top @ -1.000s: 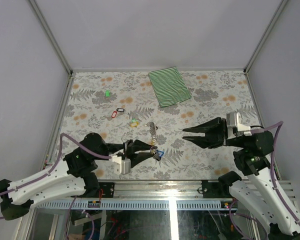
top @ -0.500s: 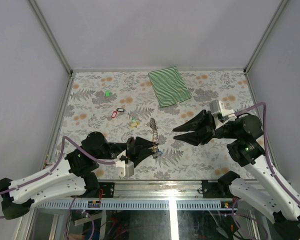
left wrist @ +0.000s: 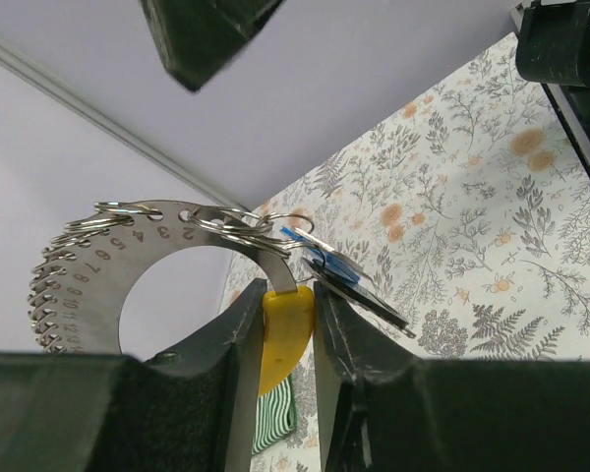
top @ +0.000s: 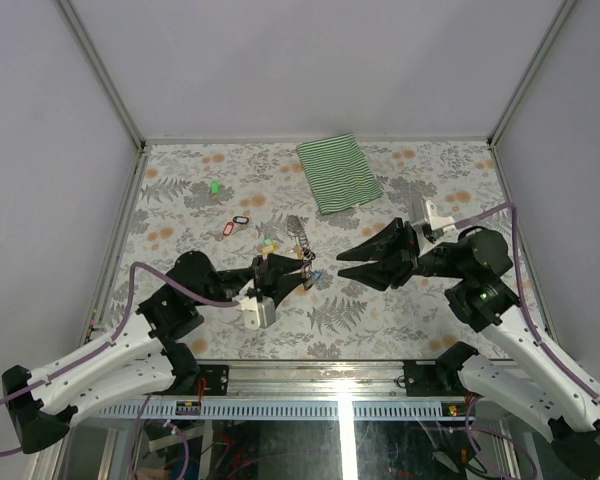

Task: Put the keys on the keyring

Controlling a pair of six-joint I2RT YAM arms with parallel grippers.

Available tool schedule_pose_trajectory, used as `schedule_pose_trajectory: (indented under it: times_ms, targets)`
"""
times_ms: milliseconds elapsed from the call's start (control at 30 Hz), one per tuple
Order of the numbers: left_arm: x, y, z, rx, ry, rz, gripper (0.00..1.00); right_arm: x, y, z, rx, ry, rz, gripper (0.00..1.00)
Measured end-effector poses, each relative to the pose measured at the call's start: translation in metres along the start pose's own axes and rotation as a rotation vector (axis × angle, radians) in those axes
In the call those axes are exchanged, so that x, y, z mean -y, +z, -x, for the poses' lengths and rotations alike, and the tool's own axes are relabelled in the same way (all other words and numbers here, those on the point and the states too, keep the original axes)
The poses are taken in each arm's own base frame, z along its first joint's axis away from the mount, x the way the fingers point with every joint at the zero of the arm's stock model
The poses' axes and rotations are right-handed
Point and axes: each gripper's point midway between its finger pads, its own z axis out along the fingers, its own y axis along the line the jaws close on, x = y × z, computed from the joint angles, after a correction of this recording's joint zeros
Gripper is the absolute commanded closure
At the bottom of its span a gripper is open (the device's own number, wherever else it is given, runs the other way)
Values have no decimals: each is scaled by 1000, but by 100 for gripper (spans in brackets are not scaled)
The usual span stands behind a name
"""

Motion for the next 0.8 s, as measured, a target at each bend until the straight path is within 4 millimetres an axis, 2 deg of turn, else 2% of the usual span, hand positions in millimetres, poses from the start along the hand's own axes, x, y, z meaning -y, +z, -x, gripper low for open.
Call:
schedule_pose_trajectory:
  times_ms: [233, 433, 800]
  targets:
    - [2, 1, 5, 34, 30, -26, 100, 9, 10, -10, 23, 108, 19, 54]
    - [6, 0, 7, 44, 59, -49, 100, 8, 17, -9, 34, 229, 55, 55]
    - [-1, -2, 16, 62, 100, -33, 100, 11, 25, -16, 8, 399, 65, 58]
